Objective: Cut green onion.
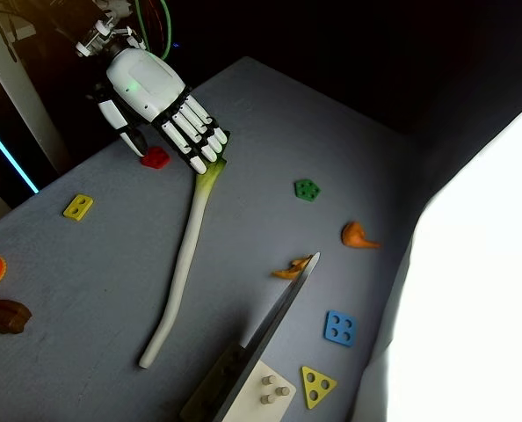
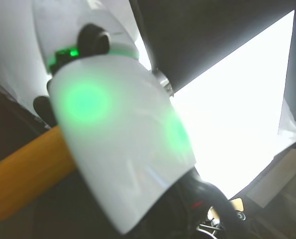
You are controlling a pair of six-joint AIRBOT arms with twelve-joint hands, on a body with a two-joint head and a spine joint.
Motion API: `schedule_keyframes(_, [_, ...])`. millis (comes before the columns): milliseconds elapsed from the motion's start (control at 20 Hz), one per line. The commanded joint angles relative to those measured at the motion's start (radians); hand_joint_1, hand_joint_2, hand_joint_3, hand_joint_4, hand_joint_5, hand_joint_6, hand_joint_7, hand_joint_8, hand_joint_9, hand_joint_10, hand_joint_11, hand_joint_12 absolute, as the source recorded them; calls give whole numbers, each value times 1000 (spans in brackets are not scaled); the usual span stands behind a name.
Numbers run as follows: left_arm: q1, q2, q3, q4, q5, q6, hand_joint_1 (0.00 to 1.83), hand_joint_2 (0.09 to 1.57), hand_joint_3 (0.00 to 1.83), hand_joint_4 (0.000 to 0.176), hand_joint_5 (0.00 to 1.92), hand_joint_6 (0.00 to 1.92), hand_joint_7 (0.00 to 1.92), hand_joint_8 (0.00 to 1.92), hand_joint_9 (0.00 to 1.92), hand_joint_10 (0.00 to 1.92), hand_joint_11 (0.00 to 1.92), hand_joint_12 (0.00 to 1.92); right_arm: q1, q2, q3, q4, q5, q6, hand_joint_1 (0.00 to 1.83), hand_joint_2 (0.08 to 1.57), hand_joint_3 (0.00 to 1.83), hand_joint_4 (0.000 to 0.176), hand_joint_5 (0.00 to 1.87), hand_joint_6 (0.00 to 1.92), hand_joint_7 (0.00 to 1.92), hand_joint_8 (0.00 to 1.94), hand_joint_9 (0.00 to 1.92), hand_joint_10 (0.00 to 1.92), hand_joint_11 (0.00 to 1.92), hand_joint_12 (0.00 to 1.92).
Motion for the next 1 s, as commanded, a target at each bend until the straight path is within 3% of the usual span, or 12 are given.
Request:
schedule_keyframes(0, [-1, -3, 0, 80, 55, 1, 740, 1228, 0, 67, 53, 3, 20, 0, 0, 0, 0, 0, 2, 6, 9, 12, 125, 4, 1111, 991, 0, 0, 199, 1920, 239, 1940, 291, 1921, 260, 1921])
schedule_keyframes(50, [1, -3, 3, 78, 48, 1, 746, 1225, 0, 67, 51, 2, 21, 1, 2, 1, 0, 0, 2, 6, 10, 12, 126, 4, 1147, 982, 0, 0, 340, 1921, 321, 1941, 402, 1921, 410, 1921])
schedule_keyframes(200, [8, -3, 14, 78, 19, 2, 748, 1224, 0, 67, 50, 2, 21, 1, 2, 1, 0, 0, 2, 6, 13, 12, 128, 4, 1155, 978, 0, 0, 379, 1921, 345, 1941, 434, 1921, 452, 1921])
schedule_keyframes(250, [11, -3, 18, 76, 17, 2, 729, 1226, 0, 65, 45, 0, 21, 1, 10, 4, 0, 0, 3, 6, 15, 12, 128, 4, 1234, 983, 0, 0, 595, 1921, 652, 1941, 714, 1921, 708, 1921])
schedule_keyframes(300, [12, -4, 21, 76, 15, 2, 729, 1226, 0, 65, 45, 0, 21, 1, 10, 4, 0, 0, 3, 6, 15, 12, 129, 4, 1234, 983, 0, 0, 595, 1921, 652, 1941, 714, 1921, 708, 1921])
schedule_keyframes(350, [15, -5, 25, 73, 8, 2, 758, 1223, 0, 58, 44, 0, 25, 2, 10, 3, 5, 3, 3, 6, 16, 12, 129, 4, 1388, 1111, 47, 0, 1062, 1921, 1258, 1941, 1281, 1921, 1299, 1921])
schedule_keyframes(400, [17, -5, 29, 72, 3, 2, 748, 1224, 0, 58, 33, 0, 16, 0, 1, 0, 6, 4, 4, 6, 17, 11, 129, 4, 1447, 1117, 54, 0, 1171, 1921, 1360, 1941, 1385, 1921, 1398, 1921])
schedule_keyframes(450, [17, -6, 31, 70, 0, 2, 748, 1227, 0, 56, 25, 2, 22, 3, 1, 0, 0, 0, 4, 6, 18, 11, 130, 4, 1581, 1107, 83, 174, 1388, 1921, 1524, 1941, 1563, 1921, 1602, 1921])
schedule_keyframes(500, [17, -7, 33, 70, -1, 2, 742, 1227, 0, 60, 12, 0, 13, 0, 0, 0, 0, 0, 4, 6, 18, 11, 130, 4, 1590, 1107, 95, 176, 1425, 1921, 1549, 1941, 1590, 1921, 1640, 1921])
schedule_keyframes(650, [17, -10, 41, 70, -3, 2, 727, 1238, 3, 62, 0, 0, 5, 2, 0, 0, 0, 0, 5, 4, 21, 8, 130, 4, 1635, 785, 734, 176, 1501, 1921, 1612, 1941, 1652, 1921, 1724, 1921])
schedule_keyframes(750, [17, -12, 43, 70, -4, 2, 722, 1239, 3, 62, 10, 4, 15, 4, 0, 0, 0, 0, 6, 4, 22, 5, 132, 4, 1625, 731, 856, 176, 1532, 1921, 1617, 1941, 1653, 1921, 1734, 1921])
schedule_keyframes(950, [18, -16, 47, 73, -4, 2, 708, 1248, 6, 60, 0, 0, 0, 0, 0, 0, 0, 0, 8, 3, 22, -7, 151, 4, 1622, 714, 863, 176, 1496, 1921, 1591, 1941, 1626, 1921, 1720, 1921])
